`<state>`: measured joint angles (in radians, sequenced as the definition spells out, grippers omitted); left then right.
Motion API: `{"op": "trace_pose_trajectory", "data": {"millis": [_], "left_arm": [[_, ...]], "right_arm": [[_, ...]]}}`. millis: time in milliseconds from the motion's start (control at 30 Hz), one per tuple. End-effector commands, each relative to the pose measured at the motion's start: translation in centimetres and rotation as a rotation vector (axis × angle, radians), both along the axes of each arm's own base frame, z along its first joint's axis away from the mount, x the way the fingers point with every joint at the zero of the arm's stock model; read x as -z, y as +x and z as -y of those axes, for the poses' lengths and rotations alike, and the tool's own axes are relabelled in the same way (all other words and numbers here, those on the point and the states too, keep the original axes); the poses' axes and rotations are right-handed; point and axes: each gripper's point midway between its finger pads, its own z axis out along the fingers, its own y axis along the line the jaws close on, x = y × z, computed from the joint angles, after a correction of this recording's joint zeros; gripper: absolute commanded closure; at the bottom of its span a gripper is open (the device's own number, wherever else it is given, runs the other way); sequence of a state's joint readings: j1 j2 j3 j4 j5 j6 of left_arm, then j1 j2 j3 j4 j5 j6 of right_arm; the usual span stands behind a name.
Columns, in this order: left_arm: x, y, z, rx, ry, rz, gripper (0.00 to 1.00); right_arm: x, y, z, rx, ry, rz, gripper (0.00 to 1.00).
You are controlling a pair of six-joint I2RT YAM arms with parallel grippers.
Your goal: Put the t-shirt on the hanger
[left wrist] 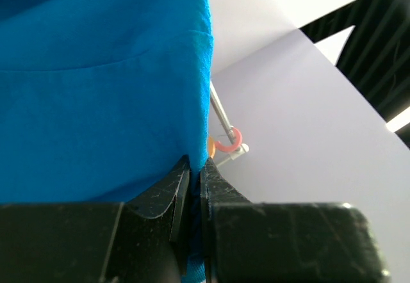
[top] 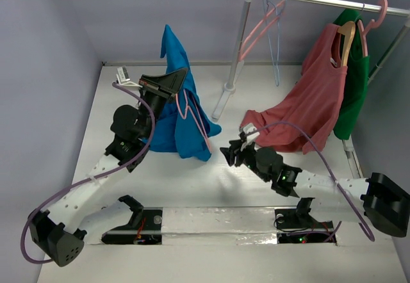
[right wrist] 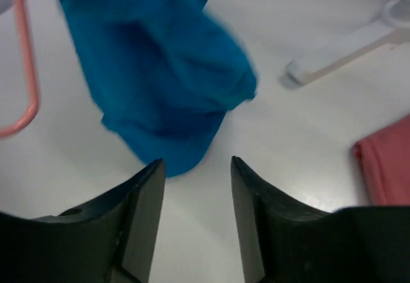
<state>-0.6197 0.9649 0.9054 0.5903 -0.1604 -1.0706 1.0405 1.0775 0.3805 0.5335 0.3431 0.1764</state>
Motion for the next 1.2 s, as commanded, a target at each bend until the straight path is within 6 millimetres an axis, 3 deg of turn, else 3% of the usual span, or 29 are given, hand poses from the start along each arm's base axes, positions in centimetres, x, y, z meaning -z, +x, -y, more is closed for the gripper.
{"op": "trace_pose_trajectory", "data": {"millis": [0, 67, 233, 500, 533, 600, 667, 700, 733, 833, 1000, 1033, 1167], "left_arm": [[-3.8, -2.9, -1.6, 0.015, -0.047, 0.12, 1.0], [-3.9, -3.3, -1.8, 0.021, -0.048, 0.124, 1.0], [-3.8, -3.6, -1.5, 0.042, -0.043, 0.123, 1.0], [-3.3, -3.5, -1.4, 0.044, -0.031, 0.112, 1.0], [-3.3, -3.5, -1.4, 0.042, -0.03, 0.113, 1.0], [-3.3, -3.5, -1.4, 0.043, -0.034, 0.114, 1.0], [-3.2, -3.3, -1.4, 0.039, -0.034, 0.11, 1.0], [-3.3, -3.2, -1.4, 0.036, -0.037, 0.112, 1.0], [-3.3, -3.1, -1.5, 0.03, -0.039, 0.112, 1.0], [-4.0, -3.0, -1.6, 0.018, -0.062, 0.138, 1.0], [-8.1, -3.7, -1.7, 0.031, -0.122, 0.244, 1.0], [-8.2, -3.3, -1.5, 0.025, -0.122, 0.245, 1.0], [-8.8, -2.5, -2.1, -0.033, -0.131, 0.266, 1.0]], "right_arm": [[-6.3, 2.4, -1.1, -0.035, 0.039, 0.202, 0.43], [-6.9, 3.1, -1.6, -0.07, -0.004, 0.248, 0.39], [-8.2, 3.5, -5.2, -0.193, -0.021, 0.266, 0.38], [-9.8, 3.4, -6.8, -0.254, -0.005, 0.297, 0.37], [-10.0, 3.0, -7.2, -0.285, 0.002, 0.301, 0.38], [-10.1, 3.2, -7.5, -0.286, 0.001, 0.3, 0.53], [-9.5, 3.1, -7.7, -0.295, -0.003, 0.276, 0.75], [-8.9, 3.1, -7.8, -0.298, -0.007, 0.262, 0.93], [-8.5, 2.8, -7.9, -0.307, 0.012, 0.234, 1.0], [-6.1, 1.7, -7.4, -0.315, 0.052, 0.154, 1.0], [-1.8, -1.1, -7.0, -0.334, 0.051, 0.038, 1.0], [-0.7, -1.6, -6.8, -0.328, 0.041, 0.01, 1.0], [0.3, -4.0, -6.5, -0.345, 0.075, -0.031, 1.0]]}}
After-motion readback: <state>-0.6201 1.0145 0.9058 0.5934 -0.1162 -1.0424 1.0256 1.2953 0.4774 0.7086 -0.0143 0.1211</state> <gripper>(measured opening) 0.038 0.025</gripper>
